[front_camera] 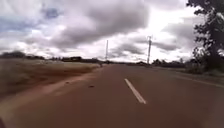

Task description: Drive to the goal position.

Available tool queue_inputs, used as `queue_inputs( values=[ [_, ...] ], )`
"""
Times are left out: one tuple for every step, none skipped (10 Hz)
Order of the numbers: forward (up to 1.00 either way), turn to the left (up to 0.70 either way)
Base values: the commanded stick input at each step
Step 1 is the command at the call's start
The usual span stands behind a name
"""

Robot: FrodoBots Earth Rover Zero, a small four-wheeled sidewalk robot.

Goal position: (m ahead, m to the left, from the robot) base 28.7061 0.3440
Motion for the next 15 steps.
queue_inputs(
  values=[
    [1.0,0.04],
    [1.0,-0.33],
    [1.0,-0.13],
    [1.0,0.01],
    [1.0,-0.16],
    [1.0,-0.34],
    [1.0,-0.29],
    [1.0,-0.21],
    [1.0,-0.13],
    [1.0,-0.06],
    [1.0,0.02],
    [1.0,-0.12],
    [1.0,-0.33],
    [1.0,-0.18],
    [1.0,0.03]
  ],
)
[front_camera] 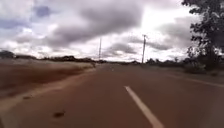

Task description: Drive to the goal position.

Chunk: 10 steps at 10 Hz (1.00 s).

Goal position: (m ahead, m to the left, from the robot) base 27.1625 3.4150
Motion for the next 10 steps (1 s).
queue_inputs(
  values=[
    [1.0,-0.15],
    [1.0,-0.35],
    [1.0,-0.3],
    [1.0,-0.24],
    [1.0,-0.18],
    [1.0,-0.12],
    [1.0,-0.06],
    [1.0,0.0],
    [1.0,0.04],
    [1.0,0.04]
  ],
)
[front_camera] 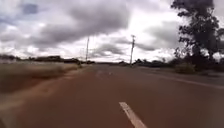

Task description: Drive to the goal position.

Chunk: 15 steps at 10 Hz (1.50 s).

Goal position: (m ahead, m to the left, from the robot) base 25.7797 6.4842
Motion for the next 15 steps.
queue_inputs(
  values=[
    [1.0,0.04],
    [1.0,0.04],
    [1.0,0.04],
    [1.0,0.04],
    [1.0,0.04],
    [1.0,0.04],
    [1.0,0.04],
    [1.0,0.04],
    [1.0,0.08],
    [1.0,0.29],
    [1.0,0.38],
    [1.0,0.16],
    [1.0,0.04],
    [1.0,0.04],
    [1.0,0.04]
  ],
)
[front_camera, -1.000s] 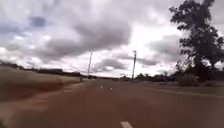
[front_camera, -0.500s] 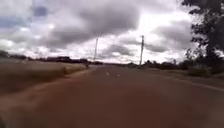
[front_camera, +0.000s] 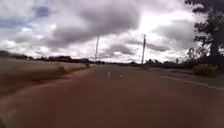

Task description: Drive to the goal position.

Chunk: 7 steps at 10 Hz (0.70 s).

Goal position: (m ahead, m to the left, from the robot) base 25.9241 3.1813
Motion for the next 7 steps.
queue_inputs(
  values=[
    [1.0,0.04],
    [1.0,0.04],
    [1.0,0.04],
    [1.0,0.04],
    [1.0,0.04],
    [1.0,0.04],
    [1.0,0.04]
  ],
)
